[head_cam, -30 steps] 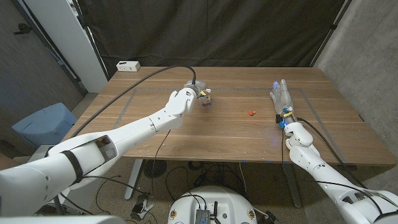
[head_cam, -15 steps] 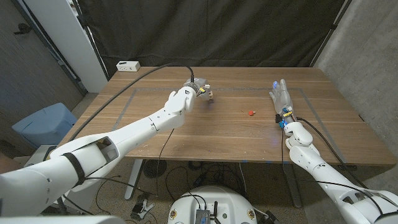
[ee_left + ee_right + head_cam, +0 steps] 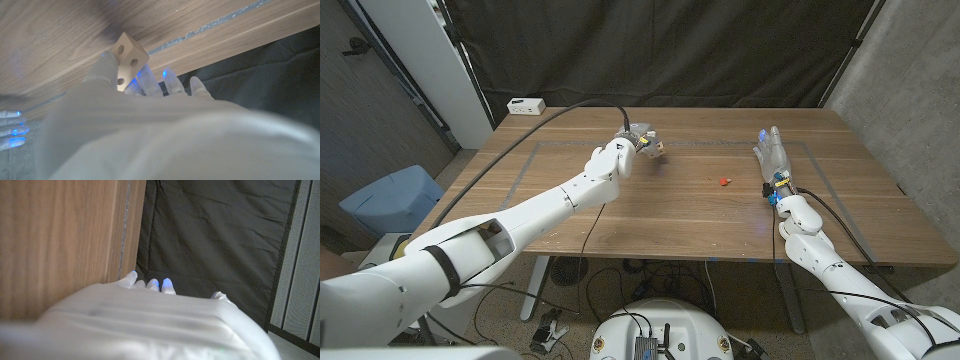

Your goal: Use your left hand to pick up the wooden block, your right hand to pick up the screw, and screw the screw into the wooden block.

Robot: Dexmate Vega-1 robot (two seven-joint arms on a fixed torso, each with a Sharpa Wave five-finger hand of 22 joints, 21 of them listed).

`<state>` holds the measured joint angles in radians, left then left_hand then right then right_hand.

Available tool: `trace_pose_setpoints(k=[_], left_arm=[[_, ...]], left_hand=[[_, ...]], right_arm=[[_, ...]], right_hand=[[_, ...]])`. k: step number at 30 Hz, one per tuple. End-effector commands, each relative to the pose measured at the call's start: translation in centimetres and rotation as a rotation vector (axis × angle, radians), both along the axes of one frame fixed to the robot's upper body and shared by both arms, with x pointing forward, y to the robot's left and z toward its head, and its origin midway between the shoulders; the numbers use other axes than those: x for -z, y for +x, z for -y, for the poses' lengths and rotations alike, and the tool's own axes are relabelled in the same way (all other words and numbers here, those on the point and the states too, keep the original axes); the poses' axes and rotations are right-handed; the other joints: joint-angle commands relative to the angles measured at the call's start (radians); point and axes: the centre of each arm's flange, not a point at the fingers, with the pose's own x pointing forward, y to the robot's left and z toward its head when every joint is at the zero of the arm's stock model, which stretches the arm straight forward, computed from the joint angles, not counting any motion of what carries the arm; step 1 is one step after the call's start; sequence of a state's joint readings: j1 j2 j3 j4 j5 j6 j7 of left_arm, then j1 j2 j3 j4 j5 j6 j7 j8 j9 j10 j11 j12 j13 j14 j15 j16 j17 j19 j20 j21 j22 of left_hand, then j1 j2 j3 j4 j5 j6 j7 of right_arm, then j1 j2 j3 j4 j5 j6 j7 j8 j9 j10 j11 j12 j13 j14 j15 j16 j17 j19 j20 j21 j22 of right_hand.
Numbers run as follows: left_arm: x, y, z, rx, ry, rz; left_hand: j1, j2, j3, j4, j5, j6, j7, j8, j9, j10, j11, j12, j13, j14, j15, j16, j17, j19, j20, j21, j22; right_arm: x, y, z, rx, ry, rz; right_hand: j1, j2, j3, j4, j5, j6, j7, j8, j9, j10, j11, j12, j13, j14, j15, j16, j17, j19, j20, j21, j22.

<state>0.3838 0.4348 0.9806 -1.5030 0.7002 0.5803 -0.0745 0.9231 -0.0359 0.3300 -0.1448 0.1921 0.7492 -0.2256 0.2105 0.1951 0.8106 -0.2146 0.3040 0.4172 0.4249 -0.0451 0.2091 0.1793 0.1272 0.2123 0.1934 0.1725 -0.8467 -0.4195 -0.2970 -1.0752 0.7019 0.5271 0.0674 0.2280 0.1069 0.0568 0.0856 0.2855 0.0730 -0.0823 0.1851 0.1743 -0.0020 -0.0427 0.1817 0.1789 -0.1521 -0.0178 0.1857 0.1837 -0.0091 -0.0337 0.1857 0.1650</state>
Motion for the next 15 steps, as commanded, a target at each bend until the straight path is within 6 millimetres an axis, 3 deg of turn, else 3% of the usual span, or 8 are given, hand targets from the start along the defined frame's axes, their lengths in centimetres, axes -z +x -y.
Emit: trace_pose_setpoints(k=[1,15], left_arm=[[-0.38,0.17,-0.02,0.04,-0.093,-0.021],[-1.18,0.28,0.05,0.151,-0.26,-0.062]], left_hand=[[0.003,0.012,-0.005,-0.001,0.005,0.012,0.003,-0.001,0.003,0.013,0.001,-0.014,-0.008,0.006,-0.08,0.0,0.001,0.009,0.002,-0.004,0.0],[0.006,0.019,-0.012,-0.001,0.007,0.025,0.004,-0.002,0.002,0.027,-0.001,-0.031,-0.007,0.005,-0.078,-0.002,0.002,0.011,0.002,-0.004,0.0]], right_arm=[[0.01,-0.07,0.04,0.003,0.002,0.0],[0.17,-0.22,0.1,0.008,0.003,0.0]], right_hand=[[-0.001,-0.004,0.0,-0.001,0.009,0.003,-0.01,0.002,0.004,0.0,-0.007,0.007,0.003,-0.002,0.0,0.009,0.003,0.001,-0.017,0.002,0.003],[-0.001,-0.004,0.0,-0.002,0.01,0.003,-0.01,0.002,0.004,-0.001,-0.005,0.006,0.003,-0.002,0.0,0.009,0.003,0.001,-0.016,0.002,0.003]])
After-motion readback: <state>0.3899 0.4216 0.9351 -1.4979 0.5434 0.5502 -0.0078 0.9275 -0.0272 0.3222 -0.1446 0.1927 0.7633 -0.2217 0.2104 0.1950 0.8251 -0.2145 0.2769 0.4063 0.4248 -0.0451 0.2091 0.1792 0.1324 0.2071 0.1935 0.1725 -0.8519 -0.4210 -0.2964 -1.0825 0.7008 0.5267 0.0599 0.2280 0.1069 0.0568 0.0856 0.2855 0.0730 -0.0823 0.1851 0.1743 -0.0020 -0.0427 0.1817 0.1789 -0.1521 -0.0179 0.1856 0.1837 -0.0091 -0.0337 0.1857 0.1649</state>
